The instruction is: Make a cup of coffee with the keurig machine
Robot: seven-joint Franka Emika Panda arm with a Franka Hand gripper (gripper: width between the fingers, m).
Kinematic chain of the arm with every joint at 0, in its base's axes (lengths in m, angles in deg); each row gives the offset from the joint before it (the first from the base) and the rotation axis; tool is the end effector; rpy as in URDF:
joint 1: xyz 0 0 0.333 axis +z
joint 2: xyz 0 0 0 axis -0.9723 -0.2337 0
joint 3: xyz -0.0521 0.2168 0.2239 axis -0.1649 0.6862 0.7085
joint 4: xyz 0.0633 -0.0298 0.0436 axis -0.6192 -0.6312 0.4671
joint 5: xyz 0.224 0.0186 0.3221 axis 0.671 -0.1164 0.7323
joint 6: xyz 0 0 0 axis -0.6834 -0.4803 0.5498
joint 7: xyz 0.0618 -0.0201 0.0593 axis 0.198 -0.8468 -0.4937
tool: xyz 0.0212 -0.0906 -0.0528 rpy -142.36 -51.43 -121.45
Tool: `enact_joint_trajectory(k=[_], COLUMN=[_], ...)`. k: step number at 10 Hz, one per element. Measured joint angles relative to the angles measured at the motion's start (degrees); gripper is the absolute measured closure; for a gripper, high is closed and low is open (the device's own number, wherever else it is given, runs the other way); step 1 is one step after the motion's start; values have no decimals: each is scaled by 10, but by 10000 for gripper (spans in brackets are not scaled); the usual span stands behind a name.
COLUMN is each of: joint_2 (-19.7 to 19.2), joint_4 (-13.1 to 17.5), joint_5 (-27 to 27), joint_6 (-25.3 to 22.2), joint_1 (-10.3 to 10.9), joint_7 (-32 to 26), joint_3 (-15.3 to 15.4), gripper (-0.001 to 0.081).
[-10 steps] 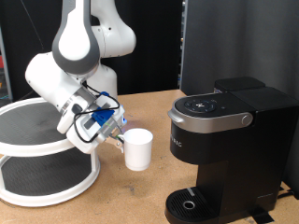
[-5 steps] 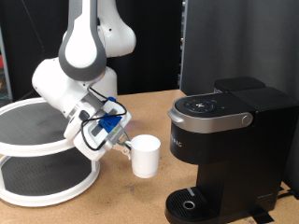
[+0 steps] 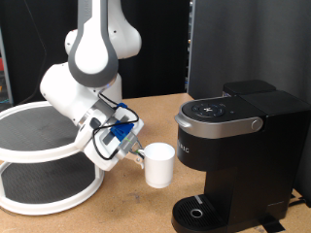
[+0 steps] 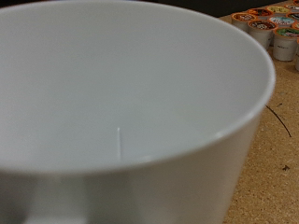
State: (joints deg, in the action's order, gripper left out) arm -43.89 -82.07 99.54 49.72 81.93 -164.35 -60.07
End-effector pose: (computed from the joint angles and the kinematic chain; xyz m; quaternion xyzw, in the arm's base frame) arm 0.3890 -0.0698 0.2292 -0.8900 -0.0741 -0.2905 0.3435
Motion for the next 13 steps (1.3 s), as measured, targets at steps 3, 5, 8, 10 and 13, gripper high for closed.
enact_joint_trajectory(k=[3,5,8,10,13], joint_2=[-7,-17,-36,-48,-66], joint_4=[3,5,15,25,42], joint_5=[18,39,78,101,132], joint_6=[18,26,27,27,35], joint_1=[1,1,1,2,4], joint_7=[-3,-16,-35,-41,-51], joint_3=[19,31,48,61,80], gripper=[738,738,738,738,738])
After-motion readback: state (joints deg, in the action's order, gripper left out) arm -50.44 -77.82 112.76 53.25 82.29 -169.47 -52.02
